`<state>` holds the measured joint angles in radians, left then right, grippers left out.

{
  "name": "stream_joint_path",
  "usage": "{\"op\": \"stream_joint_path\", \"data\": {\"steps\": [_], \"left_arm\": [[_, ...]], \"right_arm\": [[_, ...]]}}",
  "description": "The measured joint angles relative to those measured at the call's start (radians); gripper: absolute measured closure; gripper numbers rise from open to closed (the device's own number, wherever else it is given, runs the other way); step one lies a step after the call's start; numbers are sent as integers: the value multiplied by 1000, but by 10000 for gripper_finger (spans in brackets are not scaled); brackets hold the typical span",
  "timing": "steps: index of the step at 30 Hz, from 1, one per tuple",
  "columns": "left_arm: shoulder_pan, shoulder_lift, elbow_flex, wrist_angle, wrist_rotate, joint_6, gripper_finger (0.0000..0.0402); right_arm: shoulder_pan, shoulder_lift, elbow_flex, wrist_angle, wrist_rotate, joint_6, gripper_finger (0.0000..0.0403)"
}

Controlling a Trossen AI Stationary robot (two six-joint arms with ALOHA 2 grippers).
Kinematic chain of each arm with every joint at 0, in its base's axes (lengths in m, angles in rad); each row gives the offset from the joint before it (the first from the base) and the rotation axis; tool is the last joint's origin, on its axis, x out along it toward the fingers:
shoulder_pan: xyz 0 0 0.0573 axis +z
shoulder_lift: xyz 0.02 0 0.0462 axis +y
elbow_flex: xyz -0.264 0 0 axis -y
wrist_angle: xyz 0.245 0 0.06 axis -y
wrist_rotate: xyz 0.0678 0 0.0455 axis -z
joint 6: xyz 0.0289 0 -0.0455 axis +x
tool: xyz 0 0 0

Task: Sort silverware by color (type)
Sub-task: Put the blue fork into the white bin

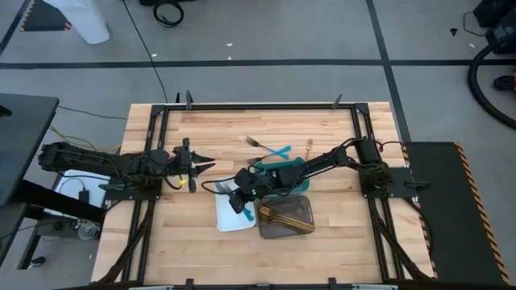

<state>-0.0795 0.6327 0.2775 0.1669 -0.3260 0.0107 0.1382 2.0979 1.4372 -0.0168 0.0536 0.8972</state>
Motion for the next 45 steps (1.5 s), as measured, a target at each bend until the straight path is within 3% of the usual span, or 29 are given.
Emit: {"op": "stream_joint_path", "data": {"steps": [14, 28, 38, 45], "left_arm": [[-2, 2, 0, -9, 0, -7, 331], [-2, 2, 0, -10, 0, -7, 331], [-2, 2, 0, -16, 1, -8, 331], [-2, 2, 0, -21, 1, -8, 331]], "right_arm": [[-30, -3, 1, -70, -78, 15, 388], [-30, -5, 2, -73, -83, 8, 340], [-47, -9, 2, -50, -148, -10, 337], [-57, -68, 0, -62, -130, -61, 337]]}}
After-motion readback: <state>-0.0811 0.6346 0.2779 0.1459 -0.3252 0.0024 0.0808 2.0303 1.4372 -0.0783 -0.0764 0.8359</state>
